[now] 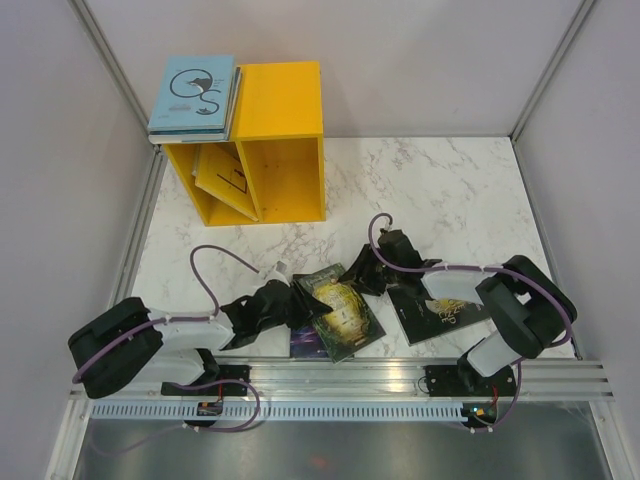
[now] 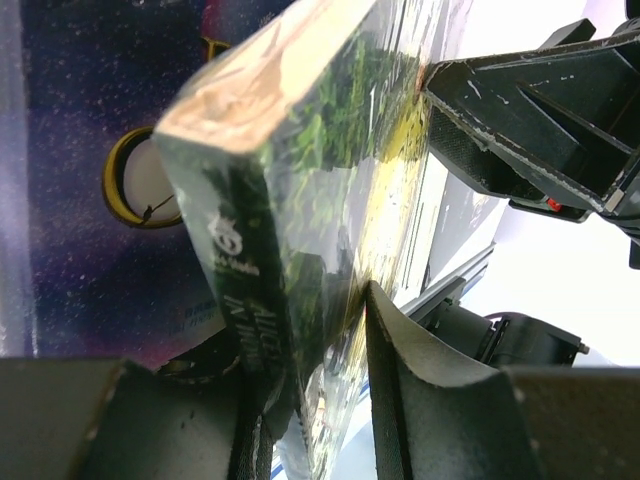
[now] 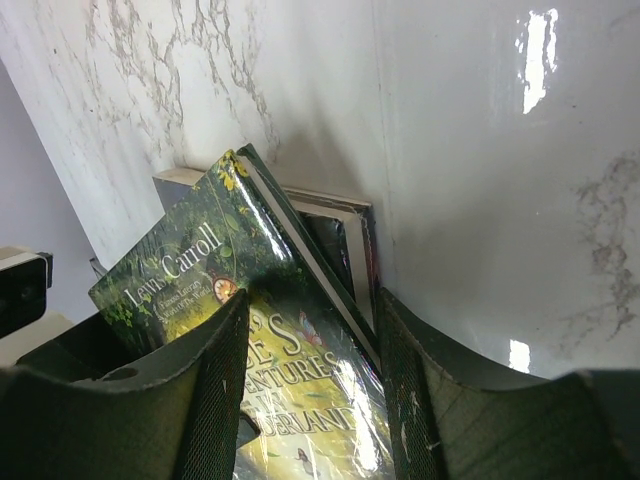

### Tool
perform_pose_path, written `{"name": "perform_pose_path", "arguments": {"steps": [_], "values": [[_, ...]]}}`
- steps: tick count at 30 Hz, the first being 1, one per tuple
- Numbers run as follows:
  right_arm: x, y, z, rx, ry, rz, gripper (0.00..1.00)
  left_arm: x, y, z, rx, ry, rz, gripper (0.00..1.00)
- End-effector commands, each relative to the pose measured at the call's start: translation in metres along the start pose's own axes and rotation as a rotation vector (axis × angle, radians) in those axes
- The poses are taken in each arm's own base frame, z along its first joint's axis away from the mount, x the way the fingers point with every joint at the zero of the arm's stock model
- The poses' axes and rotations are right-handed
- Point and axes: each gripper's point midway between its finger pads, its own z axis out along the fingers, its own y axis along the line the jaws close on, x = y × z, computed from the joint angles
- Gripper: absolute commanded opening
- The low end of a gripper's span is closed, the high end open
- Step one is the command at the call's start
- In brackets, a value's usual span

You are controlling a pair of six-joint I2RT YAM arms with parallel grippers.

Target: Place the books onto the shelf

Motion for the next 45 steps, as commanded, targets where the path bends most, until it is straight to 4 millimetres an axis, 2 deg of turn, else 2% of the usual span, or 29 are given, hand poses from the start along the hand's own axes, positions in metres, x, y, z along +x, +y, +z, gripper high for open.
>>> {"name": "perform_pose_path", "arguments": {"steps": [1, 4, 8, 9, 10, 13, 14, 17, 18, 20, 21, 24, 27, 31, 32, 33, 35, 36, 37, 39, 40, 41, 42, 43, 45], "values": [[0.069, 0.023, -0.005, -0.048, 0.271, 0.013, 0.27, -0.01, -0.024, 0.006, 0.035, -0.042, 0.022, 0.17], [0.075, 0.028, -0.011, -0.067, 0.297, 0.022, 0.25, -0.017, -0.024, 0.002, 0.029, -0.072, 0.017, 0.03], [0.073, 0.038, -0.024, -0.071, 0.283, 0.008, 0.31, -0.04, -0.017, -0.015, -0.055, -0.18, 0.038, 0.02], [0.068, 0.041, -0.027, -0.052, 0.271, -0.005, 0.37, -0.053, -0.021, -0.021, -0.066, -0.247, 0.078, 0.02], [0.066, 0.046, -0.033, -0.049, 0.264, -0.017, 0.41, -0.06, -0.014, -0.035, -0.114, -0.277, 0.104, 0.02], [0.055, 0.065, -0.045, -0.047, 0.235, -0.061, 0.55, -0.08, -0.01, -0.057, -0.161, -0.346, 0.148, 0.02], [0.052, 0.071, -0.048, -0.053, 0.227, -0.068, 0.57, -0.094, -0.017, -0.066, -0.125, -0.376, 0.126, 0.02], [0.042, 0.094, -0.058, -0.084, 0.208, -0.095, 0.6, -0.102, -0.021, -0.078, -0.092, -0.372, 0.176, 0.02], [0.043, 0.095, -0.06, -0.078, 0.212, -0.1, 0.6, -0.108, -0.031, -0.087, -0.067, -0.401, 0.195, 0.02], [0.04, 0.099, -0.061, -0.08, 0.215, -0.113, 0.6, -0.114, -0.031, -0.096, -0.093, -0.423, 0.2, 0.02], [0.039, 0.1, -0.062, -0.08, 0.217, -0.115, 0.6, -0.117, -0.041, -0.102, -0.07, -0.434, 0.226, 0.02], [0.036, 0.098, -0.061, -0.073, 0.221, -0.114, 0.6, -0.119, -0.047, -0.106, -0.065, -0.435, 0.254, 0.02], [0.029, 0.093, -0.062, -0.066, 0.222, -0.105, 0.6, -0.127, -0.043, -0.11, -0.102, -0.466, 0.247, 0.02], [0.022, 0.088, -0.066, -0.056, 0.218, -0.107, 0.6, -0.166, -0.053, -0.148, -0.115, -0.709, 0.285, 0.02], [0.019, 0.086, -0.067, -0.05, 0.212, -0.103, 0.6, -0.175, -0.061, -0.163, -0.097, -0.773, 0.284, 0.02], [0.02, 0.084, -0.068, -0.044, 0.215, -0.102, 0.6, -0.186, -0.06, -0.174, -0.13, -0.837, 0.308, 0.02], [0.018, 0.083, -0.068, -0.039, 0.214, -0.103, 0.6, -0.203, -0.067, -0.191, -0.136, -0.912, 0.316, 0.02], [0.019, 0.081, -0.068, -0.032, 0.221, -0.101, 0.6, -0.207, -0.069, -0.193, -0.143, -0.917, 0.348, 0.02], [0.02, 0.078, -0.068, -0.024, 0.227, -0.106, 0.6, -0.221, -0.077, -0.202, -0.118, -0.972, 0.336, 0.02], [0.02, 0.076, -0.069, -0.008, 0.235, -0.108, 0.59, -0.232, -0.086, -0.203, -0.096, -0.997, 0.367, 0.02], [0.02, 0.074, -0.069, -0.001, 0.235, -0.121, 0.59, -0.245, -0.086, -0.21, -0.101, -1.04, 0.354, 0.02], [0.019, 0.071, -0.069, 0.014, 0.24, -0.118, 0.59, -0.255, -0.096, -0.215, -0.082, -1.068, 0.362, 0.02], [0.018, 0.071, -0.069, 0.018, 0.24, -0.12, 0.59, -0.26, -0.097, -0.204, -0.082, -1.028, 0.38, 0.02], [0.019, 0.069, -0.068, 0.027, 0.248, -0.123, 0.58, -0.277, -0.091, -0.21, -0.113, -1.06, 0.356, 0.02], [0.018, 0.068, -0.068, 0.038, 0.255, -0.133, 0.57, -0.295, -0.105, -0.219, -0.054, -1.115, 0.355, 0.02]]}}
